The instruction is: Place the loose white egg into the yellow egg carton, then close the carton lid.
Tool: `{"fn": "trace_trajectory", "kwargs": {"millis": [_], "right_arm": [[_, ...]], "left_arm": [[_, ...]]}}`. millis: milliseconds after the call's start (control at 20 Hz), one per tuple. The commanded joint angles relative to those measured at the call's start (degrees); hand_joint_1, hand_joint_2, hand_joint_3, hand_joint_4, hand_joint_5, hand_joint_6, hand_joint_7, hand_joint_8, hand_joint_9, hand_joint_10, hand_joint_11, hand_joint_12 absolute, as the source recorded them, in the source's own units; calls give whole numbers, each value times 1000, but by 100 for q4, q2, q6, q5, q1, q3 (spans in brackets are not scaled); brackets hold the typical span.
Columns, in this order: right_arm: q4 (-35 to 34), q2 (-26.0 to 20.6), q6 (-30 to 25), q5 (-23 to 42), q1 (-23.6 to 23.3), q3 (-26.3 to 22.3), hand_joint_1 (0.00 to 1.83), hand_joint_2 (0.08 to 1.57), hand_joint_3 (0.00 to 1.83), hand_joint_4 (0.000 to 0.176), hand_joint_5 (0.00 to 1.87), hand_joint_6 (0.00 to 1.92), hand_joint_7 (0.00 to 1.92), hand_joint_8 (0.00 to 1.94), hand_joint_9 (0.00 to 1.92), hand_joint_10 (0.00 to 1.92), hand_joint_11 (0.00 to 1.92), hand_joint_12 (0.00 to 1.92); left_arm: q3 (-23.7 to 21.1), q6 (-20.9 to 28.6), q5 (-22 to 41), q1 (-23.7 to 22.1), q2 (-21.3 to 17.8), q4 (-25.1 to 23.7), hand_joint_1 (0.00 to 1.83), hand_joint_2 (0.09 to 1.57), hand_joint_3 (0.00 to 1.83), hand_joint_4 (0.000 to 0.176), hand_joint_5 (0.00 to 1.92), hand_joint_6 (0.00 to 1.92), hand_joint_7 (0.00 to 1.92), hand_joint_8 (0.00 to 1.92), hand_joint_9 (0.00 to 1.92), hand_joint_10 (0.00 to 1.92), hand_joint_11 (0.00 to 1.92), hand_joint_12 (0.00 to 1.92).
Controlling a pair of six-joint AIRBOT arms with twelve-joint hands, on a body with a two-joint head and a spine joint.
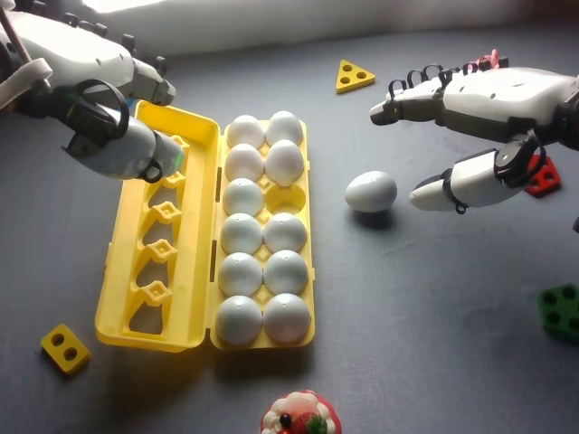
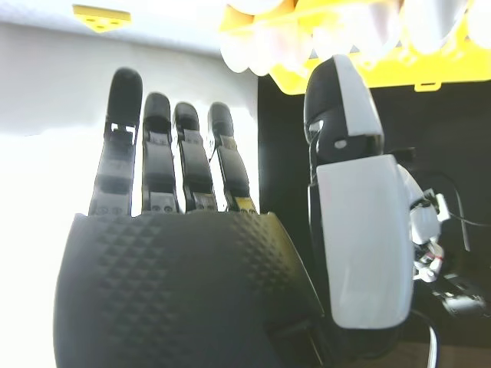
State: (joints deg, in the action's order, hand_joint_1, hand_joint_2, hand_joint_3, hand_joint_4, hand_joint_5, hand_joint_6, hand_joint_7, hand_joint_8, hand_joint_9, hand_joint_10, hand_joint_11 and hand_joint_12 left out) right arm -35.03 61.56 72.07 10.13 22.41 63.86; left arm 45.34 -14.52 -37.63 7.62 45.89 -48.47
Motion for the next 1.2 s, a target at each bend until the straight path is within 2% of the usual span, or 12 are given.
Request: {"fn": "trace_trajectory", "kwargs": {"millis": [0, 100, 150, 200, 250, 500, 700, 1000, 1150], "right_arm": [[-5, 18, -10, 477, -32, 32, 888, 1140, 0, 19, 202, 270, 115, 3, 0, 358, 0, 1143], [-34, 142, -10, 477, -25, 127, 878, 1150, 0, 13, 205, 343, 124, 1, 3, 260, 0, 848], [-47, 221, -10, 478, -24, 195, 863, 1171, 10, 0, 150, 417, 113, 0, 9, 139, 0, 241], [-54, 257, -10, 487, -24, 233, 863, 1171, 10, 0, 150, 417, 113, 0, 9, 139, 0, 241], [-55, 289, -10, 505, -24, 268, 861, 1175, 12, 0, 142, 433, 113, 0, 19, 109, 0, 73], [-202, 489, 1, 543, 39, 436, 856, 1179, 15, 0, 137, 440, 129, 5, 35, 94, 0, 35], [-734, 601, 439, 594, 133, 479, 811, 1192, 22, 0, 88, 416, 100, 0, 12, 75, 0, 0], [-866, 708, 559, 801, 201, 527, 808, 1195, 24, 0, 86, 411, 116, 6, 10, 68, 0, 0], [-875, 797, 610, 800, 257, 616, 832, 1186, 21, 0, 111, 412, 120, 5, 29, 67, 4, 2]], "left_arm": [[27, 0, 258, -40, -11, -289, 105, 1355, 3, 26, 243, 3, 284, 2, 328, 5, 0, 1000], [27, 0, 259, -40, -12, -285, 177, 1348, 0, 17, 255, 7, 291, 4, 328, 4, 0, 983], [26, 0, 277, -42, -11, -285, 182, 1346, 0, 18, 257, 5, 301, 5, 332, 4, 0, 1002], [26, 0, 277, -43, -11, -285, 182, 1346, 0, 18, 257, 5, 301, 5, 332, 4, 0, 1002], [25, 0, 277, -43, -12, -285, 157, 1350, 0, 17, 253, 2, 300, 3, 325, 1, 0, 995], [36, 13, 260, -63, -10, -286, 148, 1353, 2, 18, 252, 1, 299, 0, 327, 1, 0, 962], [48, 15, 254, -68, -9, -286, 145, 1347, 0, 18, 248, 0, 300, 1, 324, 0, 0, 962], [57, 40, 254, -67, -9, -286, 185, 1349, 0, 9, 273, 7, 303, 1, 332, 2, 0, 977], [69, 40, 244, -67, -7, -287, 220, 1342, 0, 13, 266, 11, 297, 4, 330, 12, 0, 993]]}}
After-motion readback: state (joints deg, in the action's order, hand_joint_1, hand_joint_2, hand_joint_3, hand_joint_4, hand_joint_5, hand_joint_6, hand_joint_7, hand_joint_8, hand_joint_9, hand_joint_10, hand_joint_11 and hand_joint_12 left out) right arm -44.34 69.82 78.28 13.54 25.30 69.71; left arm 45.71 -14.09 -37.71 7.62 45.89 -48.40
